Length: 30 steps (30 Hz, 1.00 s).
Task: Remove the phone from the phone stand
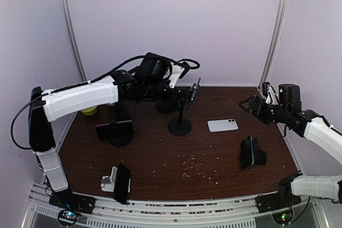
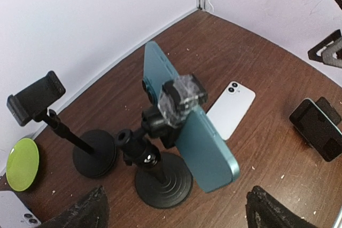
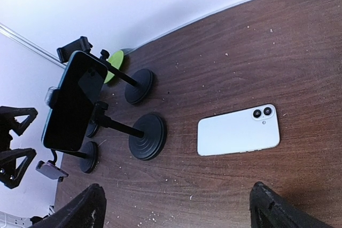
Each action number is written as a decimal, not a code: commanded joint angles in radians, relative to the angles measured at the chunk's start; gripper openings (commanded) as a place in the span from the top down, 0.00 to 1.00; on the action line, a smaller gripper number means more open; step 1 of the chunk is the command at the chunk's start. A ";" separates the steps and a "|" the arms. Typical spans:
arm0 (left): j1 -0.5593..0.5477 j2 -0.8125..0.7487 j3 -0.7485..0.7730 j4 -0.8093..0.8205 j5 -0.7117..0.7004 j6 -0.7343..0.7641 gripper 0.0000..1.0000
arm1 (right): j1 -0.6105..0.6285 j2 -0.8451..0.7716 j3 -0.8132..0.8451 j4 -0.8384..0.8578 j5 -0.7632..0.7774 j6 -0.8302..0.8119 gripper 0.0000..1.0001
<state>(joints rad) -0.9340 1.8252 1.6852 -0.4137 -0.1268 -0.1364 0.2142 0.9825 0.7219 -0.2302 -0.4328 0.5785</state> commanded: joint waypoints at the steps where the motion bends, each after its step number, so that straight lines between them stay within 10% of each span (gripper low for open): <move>1: 0.001 0.067 0.126 0.048 0.013 0.036 0.09 | 0.007 -0.066 -0.045 0.070 -0.004 -0.007 0.07; 30: -0.075 0.154 0.294 -0.115 -0.249 -0.032 0.19 | 0.007 -0.094 -0.089 0.074 -0.039 -0.043 0.07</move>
<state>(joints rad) -0.9810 2.0640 2.0171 -0.4999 -0.3328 -0.1272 0.2150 0.8692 0.6361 -0.1680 -0.4671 0.5476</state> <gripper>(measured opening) 0.805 0.933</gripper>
